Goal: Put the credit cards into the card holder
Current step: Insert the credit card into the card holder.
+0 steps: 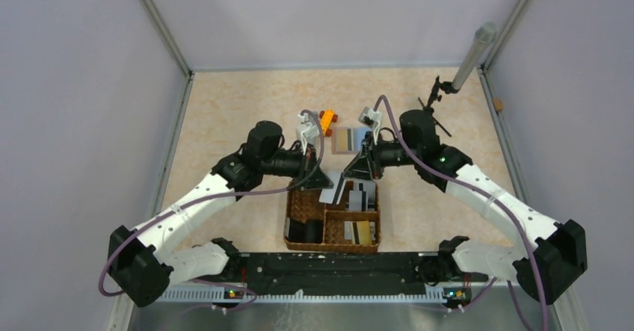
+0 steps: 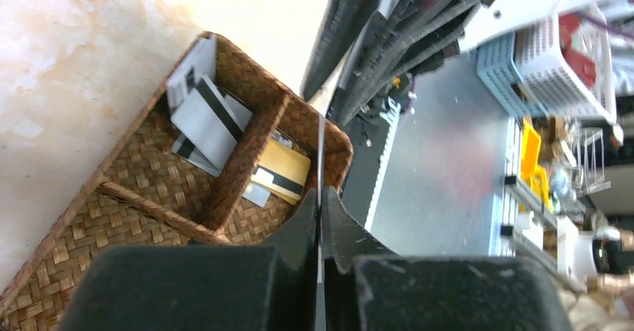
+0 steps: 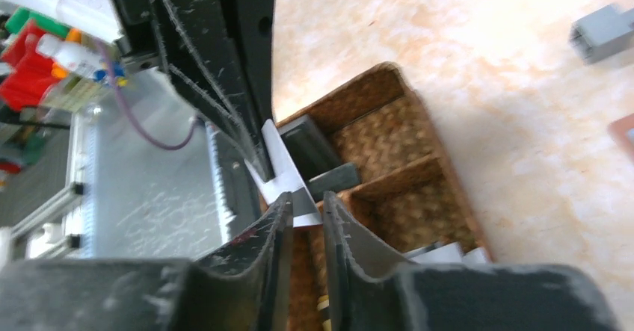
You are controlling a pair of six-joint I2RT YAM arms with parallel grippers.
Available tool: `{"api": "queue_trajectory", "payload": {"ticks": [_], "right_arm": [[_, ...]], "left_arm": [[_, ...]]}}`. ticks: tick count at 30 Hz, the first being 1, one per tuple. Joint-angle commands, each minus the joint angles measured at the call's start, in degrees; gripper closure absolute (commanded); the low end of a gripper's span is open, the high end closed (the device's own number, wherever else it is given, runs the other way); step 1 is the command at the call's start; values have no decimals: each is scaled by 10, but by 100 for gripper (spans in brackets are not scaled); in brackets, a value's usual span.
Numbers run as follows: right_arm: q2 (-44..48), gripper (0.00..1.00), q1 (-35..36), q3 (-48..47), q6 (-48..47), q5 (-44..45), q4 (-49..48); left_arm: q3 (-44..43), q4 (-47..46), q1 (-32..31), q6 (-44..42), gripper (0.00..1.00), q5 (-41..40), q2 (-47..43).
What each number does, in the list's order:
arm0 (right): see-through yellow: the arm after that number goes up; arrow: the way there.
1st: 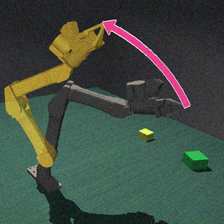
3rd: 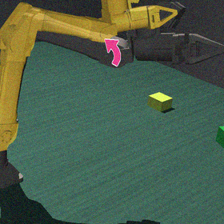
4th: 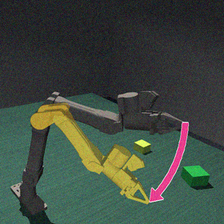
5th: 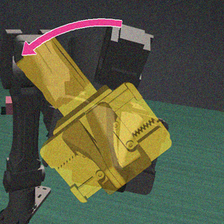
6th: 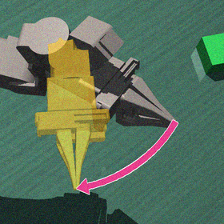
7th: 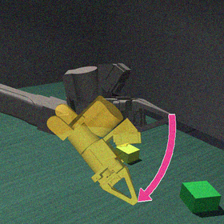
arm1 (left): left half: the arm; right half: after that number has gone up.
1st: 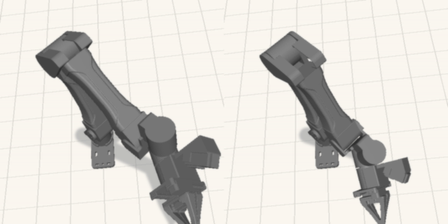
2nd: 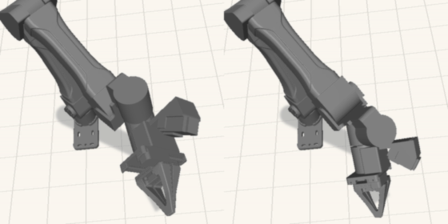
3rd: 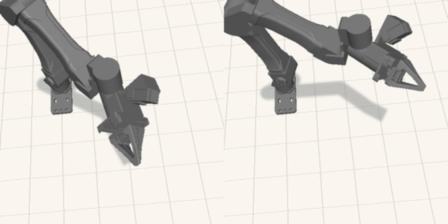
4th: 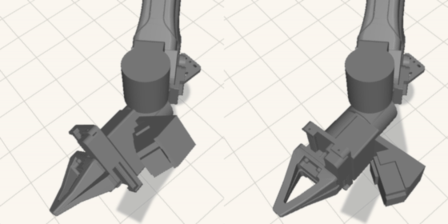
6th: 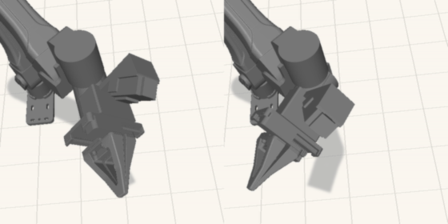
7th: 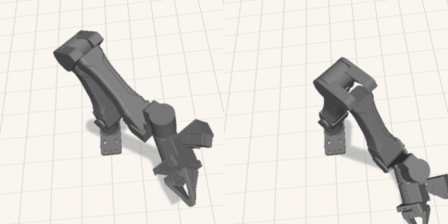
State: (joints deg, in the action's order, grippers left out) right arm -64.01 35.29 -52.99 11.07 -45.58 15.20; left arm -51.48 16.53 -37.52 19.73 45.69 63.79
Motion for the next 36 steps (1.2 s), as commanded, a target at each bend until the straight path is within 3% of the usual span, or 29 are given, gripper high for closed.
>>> {"api": "queue_trajectory", "payload": {"ticks": [1, 3, 6, 11, 17, 30, 36], "right_arm": [[-14, 63, -23, 0, 34, 55, -79], [-21, 44, -45, 10, 54, 93, -110], [-42, 34, -78, 3, 68, 240, -99], [-97, 28, -81, -34, 41, 472, -56], [-204, 23, -93, -77, 45, 574, -50], [-388, 42, -111, -170, 41, 610, -62], [-436, 57, -111, -197, 35, 622, -54]], "left_arm": [[11, -100, -2, 81, 100, -110, 3], [-1, -116, 1, 120, 100, -189, 28], [-46, -113, 25, 156, 100, -245, 93], [-144, -128, 70, 193, 100, -197, 246], [-260, -116, 83, 191, 100, -157, 394], [-374, -74, 99, 156, 100, -173, 536], [-401, -56, 103, 134, 100, -161, 567]]}}
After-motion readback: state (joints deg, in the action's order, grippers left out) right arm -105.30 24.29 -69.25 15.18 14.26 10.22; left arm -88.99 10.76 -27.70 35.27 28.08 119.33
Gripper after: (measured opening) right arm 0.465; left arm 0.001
